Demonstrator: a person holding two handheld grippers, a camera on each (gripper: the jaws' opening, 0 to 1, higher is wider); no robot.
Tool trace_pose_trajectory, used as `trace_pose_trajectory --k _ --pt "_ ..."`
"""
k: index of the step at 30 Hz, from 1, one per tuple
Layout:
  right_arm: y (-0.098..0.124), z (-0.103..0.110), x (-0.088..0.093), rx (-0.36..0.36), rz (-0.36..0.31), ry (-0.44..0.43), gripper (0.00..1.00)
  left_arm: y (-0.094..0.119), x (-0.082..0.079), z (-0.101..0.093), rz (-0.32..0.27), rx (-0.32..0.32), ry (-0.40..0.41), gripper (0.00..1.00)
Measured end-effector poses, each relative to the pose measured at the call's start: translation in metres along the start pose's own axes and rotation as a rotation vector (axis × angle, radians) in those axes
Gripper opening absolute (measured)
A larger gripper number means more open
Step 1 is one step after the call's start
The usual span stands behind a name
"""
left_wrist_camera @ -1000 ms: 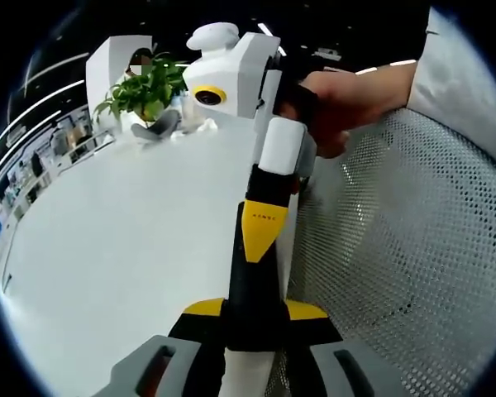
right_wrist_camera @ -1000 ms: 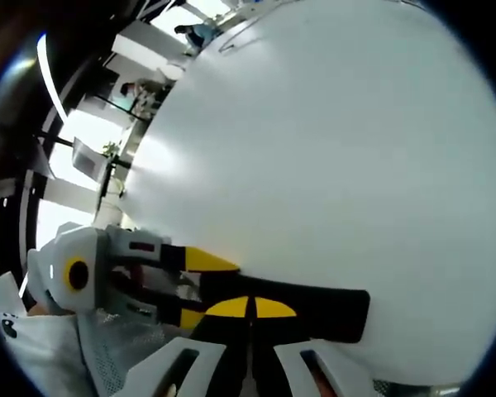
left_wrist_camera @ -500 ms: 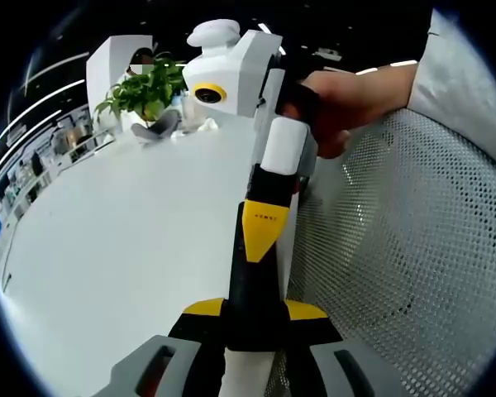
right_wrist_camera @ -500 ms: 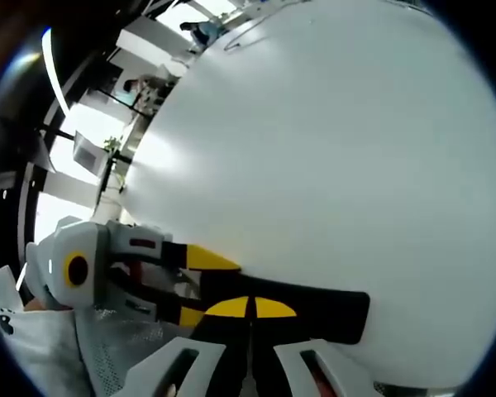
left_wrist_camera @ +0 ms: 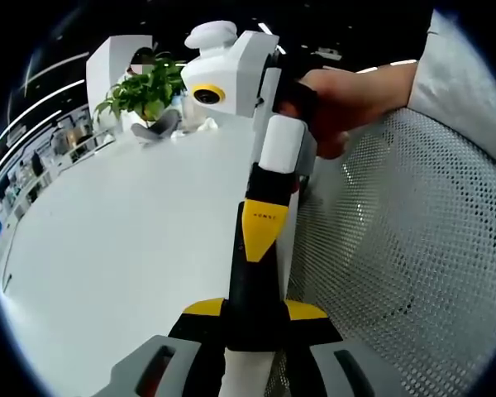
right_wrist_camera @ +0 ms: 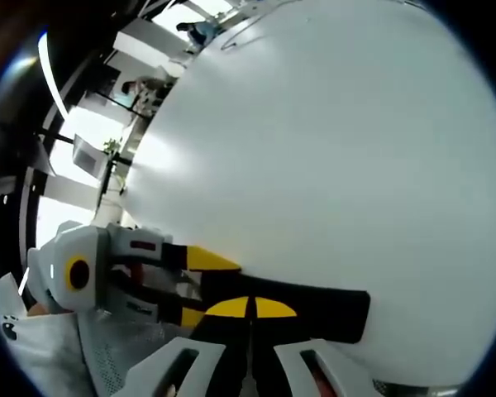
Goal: Press the specified remote control buttons in sequence, fully releasing each button before pressing the next.
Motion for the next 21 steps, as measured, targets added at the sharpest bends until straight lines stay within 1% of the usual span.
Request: trace_pose_trajectory --k 7,8,11,13,16,18,21 --pt "0.0008 0.0019 -0.0009 0.002 -0.004 0.010 0.00 -0.0001 0.0000 0.0010 -0.002 0.000 0.002 0.25" --pt "0.0005 0.0019 -0.0019 -0.004 -0.009 0.010 0.00 -0.0001 0.0000 0.0011 -0.002 0.000 0.002 0.25" --pt "0.0002 0.0072 -0.0025 -0.052 -0.012 0.003 0.00 -0.0003 0.0001 0.0015 -0.002 0.000 0.002 0.25" --pt "-0.0009 0.0071 -0.0017 -0.051 -0.001 0.004 0.00 -0.0002 -0.0001 0.0015 -0.003 0.000 0.002 0.25" --pt "-0.0024 0.0084 -0.0014 -0.047 -0.002 0.025 0.00 -0.0002 -0.0002 0.0015 -0.003 0.000 0.002 0.25" --pt "-0.0039 0.0092 0.0005 -0.051 0.013 0.026 0.00 -0.0001 -0.0001 0.0017 -0.003 0.000 0.003 0.25" --pt "-0.0047 0.0086 0.0010 -0.050 0.016 0.026 0.00 -0.0001 -0.0001 0.0016 -0.003 0.000 0.002 0.25"
Point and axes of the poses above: the point that each gripper's makers call its tool centre point, and the gripper's own axes: y roughly backward along the fingers, z roughly to its left, x roughly out of its underside, the point moved 4 cm from there along y, roughly backward along the fingers, and after that the axes turned 14 degrees about -y, right-handed, at the moved point
